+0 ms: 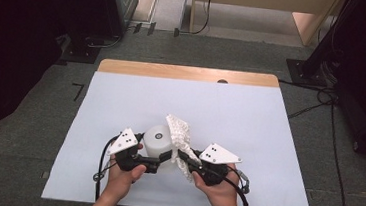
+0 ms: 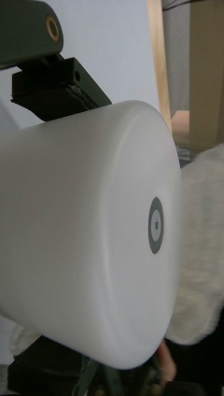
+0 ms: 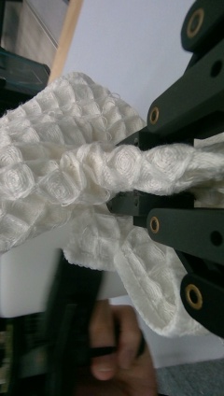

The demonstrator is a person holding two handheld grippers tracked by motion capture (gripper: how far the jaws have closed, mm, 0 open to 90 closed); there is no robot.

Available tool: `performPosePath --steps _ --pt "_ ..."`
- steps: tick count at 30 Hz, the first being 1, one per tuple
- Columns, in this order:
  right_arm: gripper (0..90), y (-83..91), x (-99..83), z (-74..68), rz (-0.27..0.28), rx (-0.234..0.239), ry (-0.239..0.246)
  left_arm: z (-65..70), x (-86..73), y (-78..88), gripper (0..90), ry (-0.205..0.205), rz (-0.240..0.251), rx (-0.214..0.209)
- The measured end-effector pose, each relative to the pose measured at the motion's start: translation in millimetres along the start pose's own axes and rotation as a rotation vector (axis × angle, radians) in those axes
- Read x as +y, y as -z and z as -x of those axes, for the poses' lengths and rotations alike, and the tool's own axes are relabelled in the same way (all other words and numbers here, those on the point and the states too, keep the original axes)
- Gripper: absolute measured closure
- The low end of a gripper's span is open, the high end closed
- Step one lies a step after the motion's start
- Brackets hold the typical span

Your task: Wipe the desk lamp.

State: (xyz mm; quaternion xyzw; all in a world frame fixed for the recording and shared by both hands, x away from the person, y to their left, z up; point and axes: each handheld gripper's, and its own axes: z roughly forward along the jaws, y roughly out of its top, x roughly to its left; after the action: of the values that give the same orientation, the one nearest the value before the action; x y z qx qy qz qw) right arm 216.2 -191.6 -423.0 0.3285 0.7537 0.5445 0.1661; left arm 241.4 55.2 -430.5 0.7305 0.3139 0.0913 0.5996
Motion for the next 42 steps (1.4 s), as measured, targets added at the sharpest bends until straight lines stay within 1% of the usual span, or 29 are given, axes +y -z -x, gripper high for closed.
performPosePath --steps 4,7,9,10,14,15,18,20,22,24,26,28,31,33,35,36,40,41,42 --pt "77.8 10.5 5.7 6.3 0.044 -0.019 -0.009 6.1 -2.2 -6.8 8.6 -0.014 -0.021 -0.033" --pt "77.8 12.5 6.5 7.8 0.047 -0.02 -0.006 7.1 -1.9 -7.5 8.6 -0.01 -0.02 -0.038" --pt "77.8 10.0 3.9 8.6 0.028 -0.015 -0.007 6.1 -1.4 -6.6 8.6 -0.006 -0.014 -0.04" --pt "77.8 6.0 0.5 8.3 0.011 -0.012 -0.006 2.0 0.5 -2.5 8.6 0.02 0.005 -0.045" --pt "77.8 -4.3 -7.4 4.1 -0.033 0.003 -0.004 -7.3 6.9 8.9 8.6 0.039 0.041 -0.03" --pt "77.8 -7.5 -9.4 1.9 -0.046 0.011 0.002 -8.8 8.4 11.3 8.6 0.043 0.049 -0.025" --pt "77.7 -13.3 -12.4 -3.6 -0.068 0.027 0.013 -15.2 12.9 20.2 8.6 0.053 0.077 -0.016" --pt "77.7 -16.3 -13.6 -6.6 -0.075 0.035 0.019 -17.8 13.6 22.8 8.6 0.061 0.083 -0.016" --pt "77.7 -17.1 -13.4 -7.2 -0.077 0.033 0.024 -17.9 12.8 22.2 8.6 0.057 0.077 -0.018" --pt "77.8 -15.7 -12.1 -6.4 -0.073 0.028 0.018 -15.4 11.6 18.6 8.6 0.04 0.056 -0.034" --pt "77.8 -12.9 -10.2 -4.1 -0.058 0.018 0.015 -11.8 10.0 14.0 8.6 0.03 0.04 -0.058" --pt "77.8 -7.6 -6.6 -0.1 -0.038 0.007 0.007 -6.2 7.6 7.6 8.6 0.01 0.01 -0.081" --pt "77.8 1.0 -0.7 5.3 0.0 -0.013 -0.006 0.7 4.3 -0.9 8.5 -0.025 -0.025 -0.085" --pt "77.7 5.8 1.9 9.1 0.012 -0.021 -0.004 2.1 2.4 -4.8 8.5 -0.043 -0.035 -0.069" --pt "77.7 9.5 3.3 14.6 0.022 -0.037 -0.007 -0.3 0.3 -6.8 8.5 -0.054 -0.037 -0.053" --pt "77.7 11.3 3.4 18.1 0.027 -0.048 -0.014 -2.8 -1.6 -7.7 8.5 -0.067 -0.033 -0.036" --pt "77.7 19.9 3.7 32.2 0.047 -0.093 -0.041 -15.5 -10.6 -10.8 8.5 -0.123 -0.021 0.077" --pt "77.7 22.1 3.9 35.2 0.054 -0.102 -0.049 -19.1 -12.4 -11.3 8.5 -0.129 -0.015 0.102" --pt "77.6 24.4 4.1 38.2 0.059 -0.113 -0.055 -23.3 -14.4 -11.7 8.5 -0.151 -0.009 0.139"
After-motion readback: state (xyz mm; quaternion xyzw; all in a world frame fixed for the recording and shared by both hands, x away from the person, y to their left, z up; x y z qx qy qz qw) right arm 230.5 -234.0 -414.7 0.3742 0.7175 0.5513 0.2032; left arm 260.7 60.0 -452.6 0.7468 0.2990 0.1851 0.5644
